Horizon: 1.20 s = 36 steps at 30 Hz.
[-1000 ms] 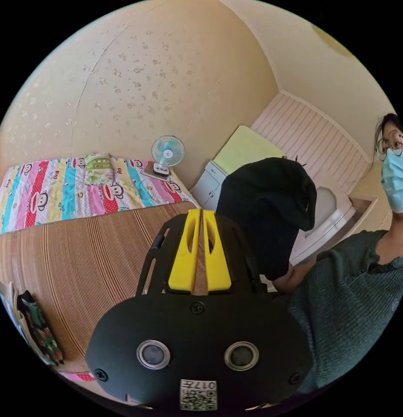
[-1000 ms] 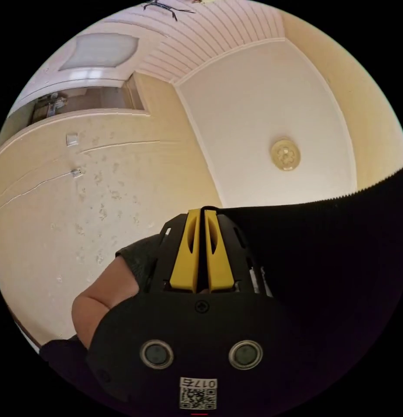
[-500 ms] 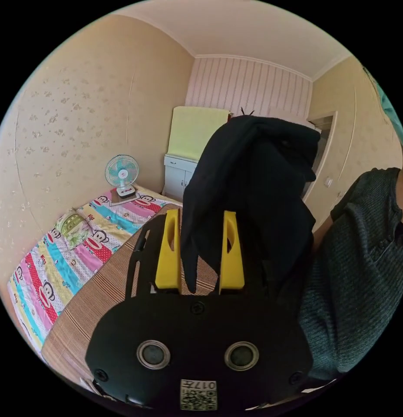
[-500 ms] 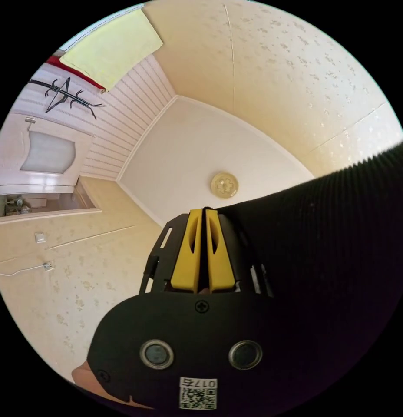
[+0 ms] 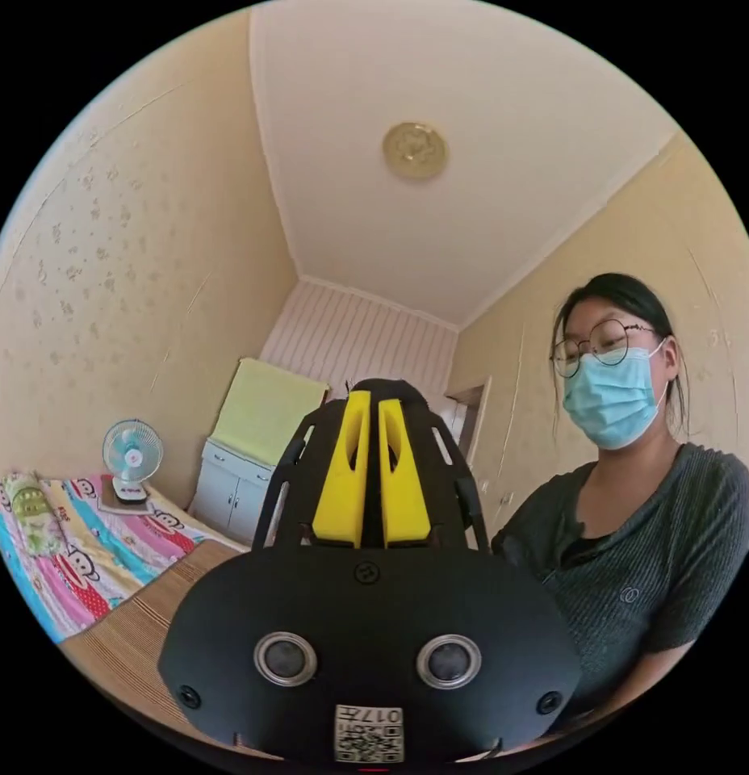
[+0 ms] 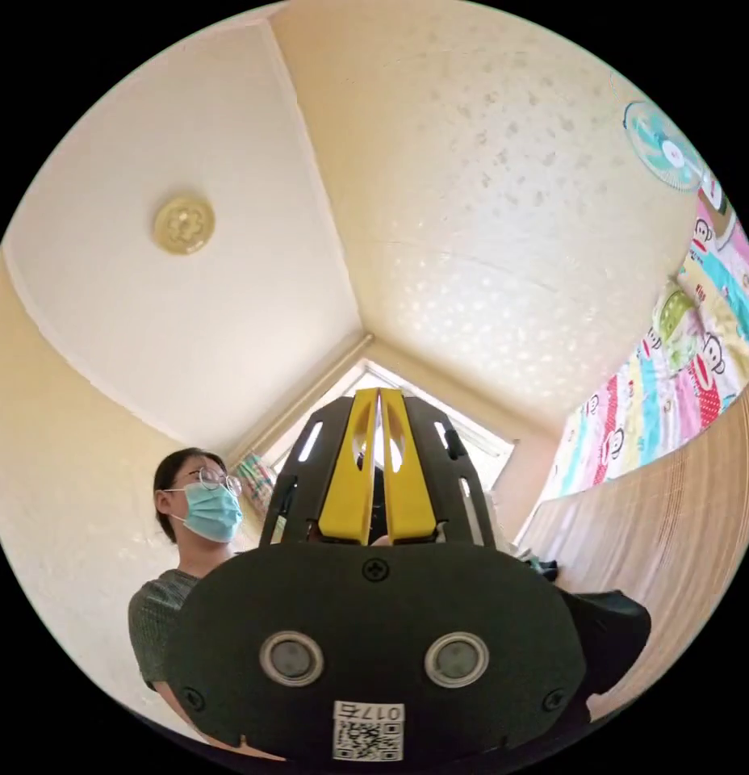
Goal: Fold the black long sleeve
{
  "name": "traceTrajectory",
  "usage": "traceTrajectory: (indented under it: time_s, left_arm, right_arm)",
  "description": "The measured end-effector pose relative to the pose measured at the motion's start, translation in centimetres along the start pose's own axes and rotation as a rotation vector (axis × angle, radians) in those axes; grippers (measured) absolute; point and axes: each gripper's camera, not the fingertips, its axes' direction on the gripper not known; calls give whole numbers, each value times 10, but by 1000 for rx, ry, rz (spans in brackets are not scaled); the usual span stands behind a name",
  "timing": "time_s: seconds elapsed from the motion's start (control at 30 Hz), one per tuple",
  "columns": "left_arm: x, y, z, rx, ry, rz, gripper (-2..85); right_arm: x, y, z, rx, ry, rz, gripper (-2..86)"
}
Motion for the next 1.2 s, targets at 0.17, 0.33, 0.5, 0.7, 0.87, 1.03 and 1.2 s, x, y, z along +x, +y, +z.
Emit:
traceTrajectory:
  time_s: [0.17,0.33,0.5,0.7,0.87,1.03,1.2]
  left_arm:
    - [76,-24,41,-114,-307,225,-9]
    - [140,-40,71,-84,-734,387,-9]
    - [142,-65,51,48,-846,269,-9]
    - [145,-83,0,211,-854,162,-9]
    - [129,-94,-24,236,-872,81,-9]
    - [110,-100,-41,247,-904,33,-9]
    - [84,-109,-73,281,-928,-41,-9]
  right_arm:
    - [-18,73,42,-118,334,-217,7]
    - [-20,179,122,-276,421,-491,13]
    - [-2,266,192,-305,340,-630,89]
    - [42,341,275,-397,684,-812,147]
    - [71,378,337,-613,678,-844,166]
    - [103,396,369,-582,904,-839,46]
    - [117,337,321,-448,870,-661,26]
